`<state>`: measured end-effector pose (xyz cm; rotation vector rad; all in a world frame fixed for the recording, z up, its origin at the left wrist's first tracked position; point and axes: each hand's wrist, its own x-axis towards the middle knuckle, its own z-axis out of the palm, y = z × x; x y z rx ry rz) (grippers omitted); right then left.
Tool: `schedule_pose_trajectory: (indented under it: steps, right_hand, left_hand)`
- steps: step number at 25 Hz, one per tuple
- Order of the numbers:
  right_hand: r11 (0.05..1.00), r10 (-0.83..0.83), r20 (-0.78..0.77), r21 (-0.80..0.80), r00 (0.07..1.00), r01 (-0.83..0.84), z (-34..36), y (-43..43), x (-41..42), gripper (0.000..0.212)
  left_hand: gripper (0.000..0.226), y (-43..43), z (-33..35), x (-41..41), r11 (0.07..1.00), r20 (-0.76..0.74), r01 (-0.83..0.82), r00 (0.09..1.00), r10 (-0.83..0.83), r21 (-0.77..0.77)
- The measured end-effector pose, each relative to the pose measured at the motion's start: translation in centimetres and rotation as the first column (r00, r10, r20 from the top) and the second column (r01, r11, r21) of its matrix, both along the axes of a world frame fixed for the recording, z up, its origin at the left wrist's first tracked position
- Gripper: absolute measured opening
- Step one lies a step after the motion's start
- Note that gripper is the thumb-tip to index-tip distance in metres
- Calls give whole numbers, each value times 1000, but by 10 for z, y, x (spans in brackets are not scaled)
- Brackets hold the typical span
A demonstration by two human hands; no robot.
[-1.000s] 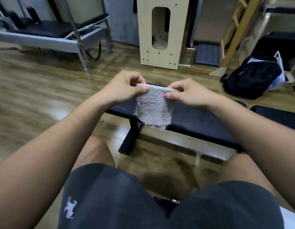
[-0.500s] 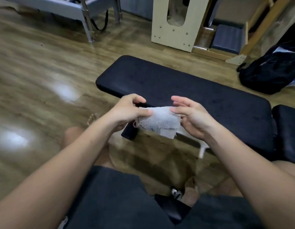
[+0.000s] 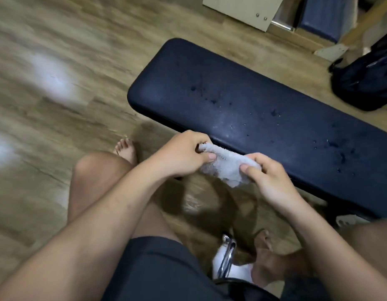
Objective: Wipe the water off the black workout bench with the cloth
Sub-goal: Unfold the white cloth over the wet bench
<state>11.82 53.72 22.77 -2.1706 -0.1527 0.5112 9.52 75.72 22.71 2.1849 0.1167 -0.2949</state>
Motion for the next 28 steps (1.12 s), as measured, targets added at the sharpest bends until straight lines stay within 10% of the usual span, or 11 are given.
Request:
schedule_pose_trajectory:
  steps: [4,8,16,28]
  right_hand:
    - [753,-326,-397,440,858,489,0,37,9,20]
    - [525,-268,-551,604,790,600,0,62,18,30]
    - [711,-439,-285,469,852,524,-9,110,-6,13]
    - [711,-452,-285,457,845,534,-1,204,-31,8]
  left_hand:
    - [3,26,0,22,973,-61,-73,996,61,-220]
    - [16,49,5,37,945,-102,-4,994,-31,-327]
    - [5,83,-4,26,820,-233,-277,956,181,-500]
    - [27,172,6,-1,852,-99,-273,962,256,-446]
